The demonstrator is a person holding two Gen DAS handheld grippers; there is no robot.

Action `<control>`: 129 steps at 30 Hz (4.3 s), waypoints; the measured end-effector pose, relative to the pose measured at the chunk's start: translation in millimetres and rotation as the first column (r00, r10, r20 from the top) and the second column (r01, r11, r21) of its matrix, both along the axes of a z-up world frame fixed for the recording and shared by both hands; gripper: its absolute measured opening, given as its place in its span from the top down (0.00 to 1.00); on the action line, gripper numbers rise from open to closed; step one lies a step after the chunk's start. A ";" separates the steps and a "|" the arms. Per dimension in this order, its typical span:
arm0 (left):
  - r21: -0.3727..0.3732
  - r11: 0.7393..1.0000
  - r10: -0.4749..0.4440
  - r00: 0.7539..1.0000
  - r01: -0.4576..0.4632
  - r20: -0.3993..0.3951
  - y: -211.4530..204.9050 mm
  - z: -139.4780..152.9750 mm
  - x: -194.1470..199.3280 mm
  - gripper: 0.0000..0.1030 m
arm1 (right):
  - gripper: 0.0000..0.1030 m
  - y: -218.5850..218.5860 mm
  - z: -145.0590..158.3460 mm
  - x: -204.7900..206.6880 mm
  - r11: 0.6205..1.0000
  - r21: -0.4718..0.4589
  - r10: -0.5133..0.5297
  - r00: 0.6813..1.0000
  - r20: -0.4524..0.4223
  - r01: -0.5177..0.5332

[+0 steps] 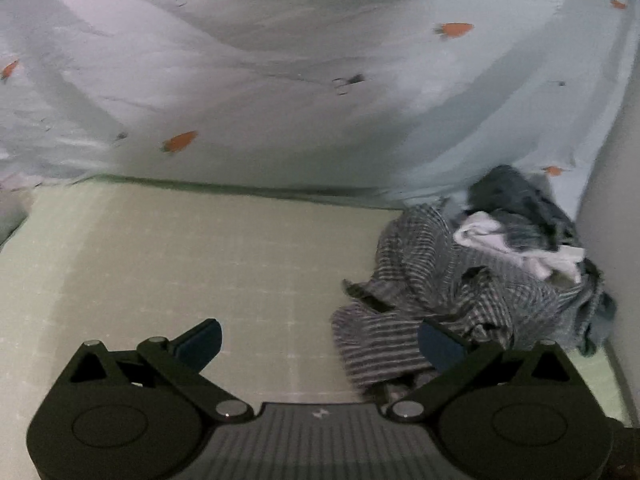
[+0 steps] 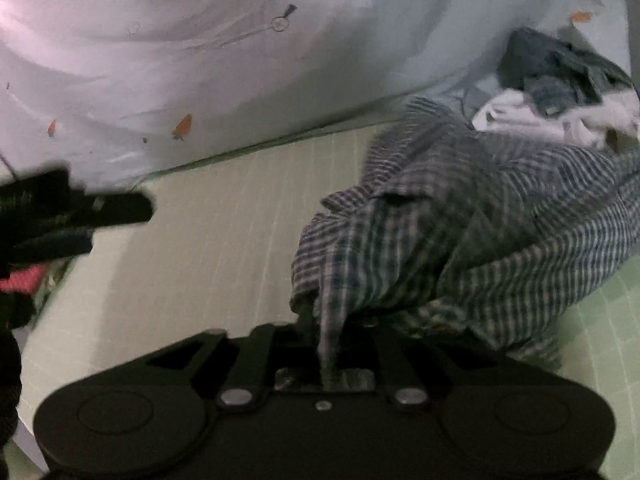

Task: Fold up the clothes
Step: 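Pull the plaid shirt off the pile onto the open mat with both grippers, then lift the plaid shirt with both grippers and lay it flat on the mat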

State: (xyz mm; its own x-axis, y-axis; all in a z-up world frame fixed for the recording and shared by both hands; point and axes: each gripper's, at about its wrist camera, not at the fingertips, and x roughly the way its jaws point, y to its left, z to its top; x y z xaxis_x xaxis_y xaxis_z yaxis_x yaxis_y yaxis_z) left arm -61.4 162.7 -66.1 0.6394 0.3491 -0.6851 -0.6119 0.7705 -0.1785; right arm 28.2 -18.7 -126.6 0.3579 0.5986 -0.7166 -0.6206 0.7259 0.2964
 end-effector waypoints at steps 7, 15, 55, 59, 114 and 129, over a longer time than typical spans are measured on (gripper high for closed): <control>-0.014 1.000 0.001 0.999 -0.002 -0.033 7.5 -11.5 -7.1 0.00 | 0.38 -26.5 16.1 15.6 0.983 0.031 -0.183 0.978 0.103 0.180; -0.074 0.989 -0.135 0.990 0.132 -0.039 -7.8 -23.5 19.0 0.00 | 0.25 -53.6 -2.5 37.3 0.940 -0.041 -0.335 0.938 0.087 0.339; -0.102 0.948 0.296 0.954 -0.300 -0.055 81.8 -6.1 -112.4 0.81 | 0.02 -81.4 -28.3 52.0 0.858 -0.068 -0.513 0.858 -0.040 0.510; -0.140 0.971 0.188 0.980 -0.195 -0.062 53.6 -11.3 -90.4 0.66 | 0.00 -87.0 -29.0 72.2 0.857 -0.038 -0.515 0.857 -0.015 0.515; 0.179 0.958 0.150 0.922 -0.225 0.357 53.0 179.4 -261.4 0.97 | 0.94 -13.7 170.8 -99.9 0.795 0.592 -0.081 0.946 0.314 -0.128; 0.034 0.995 0.091 0.995 -0.092 0.040 160.3 76.3 -116.5 0.96 | 0.94 42.1 123.2 -43.1 0.933 0.360 -0.107 0.966 0.237 0.015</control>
State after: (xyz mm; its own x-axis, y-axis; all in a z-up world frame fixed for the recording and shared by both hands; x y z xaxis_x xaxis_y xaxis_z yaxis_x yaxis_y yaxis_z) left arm -177.9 322.9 10.2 0.6290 0.4309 -0.6471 -0.6732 0.7181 -0.1763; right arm -14.9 23.3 -3.5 0.5406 0.7666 -0.3465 -0.6654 0.6416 0.3816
